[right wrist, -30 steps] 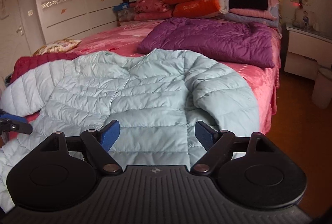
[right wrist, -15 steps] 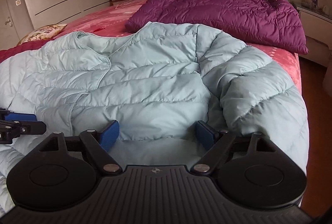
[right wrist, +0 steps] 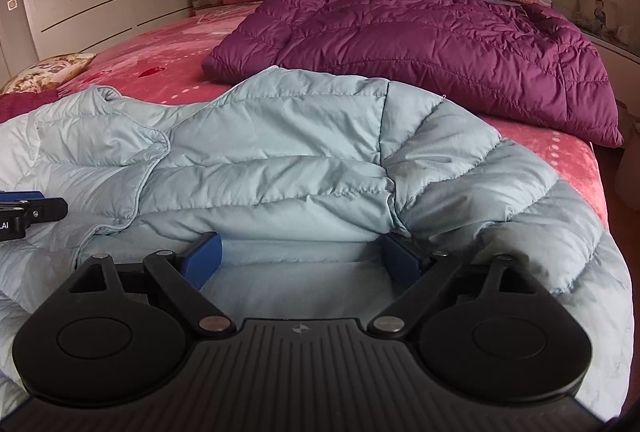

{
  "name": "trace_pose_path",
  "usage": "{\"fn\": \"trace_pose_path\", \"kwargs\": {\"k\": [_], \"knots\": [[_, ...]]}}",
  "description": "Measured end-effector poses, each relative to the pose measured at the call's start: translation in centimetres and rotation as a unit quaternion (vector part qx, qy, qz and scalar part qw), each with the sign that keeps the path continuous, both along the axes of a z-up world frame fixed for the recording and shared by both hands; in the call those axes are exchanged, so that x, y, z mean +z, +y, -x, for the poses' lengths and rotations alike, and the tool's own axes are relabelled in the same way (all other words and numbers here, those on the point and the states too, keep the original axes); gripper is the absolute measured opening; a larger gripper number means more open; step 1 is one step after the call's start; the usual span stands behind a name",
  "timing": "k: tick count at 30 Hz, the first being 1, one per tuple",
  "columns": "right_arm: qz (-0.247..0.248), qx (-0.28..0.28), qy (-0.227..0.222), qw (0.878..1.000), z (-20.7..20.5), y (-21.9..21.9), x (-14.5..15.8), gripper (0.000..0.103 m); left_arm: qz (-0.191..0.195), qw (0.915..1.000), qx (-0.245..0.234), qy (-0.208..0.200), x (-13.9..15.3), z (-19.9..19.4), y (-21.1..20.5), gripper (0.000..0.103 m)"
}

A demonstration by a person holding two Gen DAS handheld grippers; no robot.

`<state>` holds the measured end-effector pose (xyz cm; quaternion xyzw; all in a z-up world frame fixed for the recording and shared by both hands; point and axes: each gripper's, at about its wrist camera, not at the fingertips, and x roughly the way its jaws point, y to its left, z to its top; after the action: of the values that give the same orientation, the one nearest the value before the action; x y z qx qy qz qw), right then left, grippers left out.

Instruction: Fold large clothes

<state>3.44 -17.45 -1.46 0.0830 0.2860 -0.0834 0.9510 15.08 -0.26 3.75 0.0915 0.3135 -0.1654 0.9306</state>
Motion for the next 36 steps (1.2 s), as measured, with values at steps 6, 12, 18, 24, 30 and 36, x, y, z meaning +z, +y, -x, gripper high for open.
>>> {"fn": "trace_pose_path", "kwargs": {"k": [6,12,18,24,30,36], "knots": [[0.012,-0.005,0.005,1.0,-2.4,0.1,0.0,0.103,-0.01,0.9996,0.014,-0.023,-1.1,-2.3,-1.1,0.045],[0.022,-0.006,0.004,1.0,-2.8,0.4,0.0,0.103,0.002,0.9995,0.014,-0.03,-2.3,-3.1,-1.2,0.051],[0.04,-0.006,0.003,0.999,-2.0,1.2,-0.3,0.103,0.0,0.9991,0.014,-0.04,-2.6,-2.8,-1.4,0.052],[0.026,-0.004,0.006,1.0,-2.1,0.8,-0.4,0.103,-0.018,0.999,0.015,-0.037,-2.1,-2.4,-1.6,0.055],[-0.006,0.015,0.012,1.0,0.3,0.2,0.4,0.103,-0.037,0.9988,0.008,-0.029,-0.9,0.8,-1.5,0.067],[-0.038,0.016,-0.005,0.999,4.6,-0.2,2.1,0.103,-0.017,0.9998,-0.003,-0.012,0.9,4.4,-1.0,0.074]]}}
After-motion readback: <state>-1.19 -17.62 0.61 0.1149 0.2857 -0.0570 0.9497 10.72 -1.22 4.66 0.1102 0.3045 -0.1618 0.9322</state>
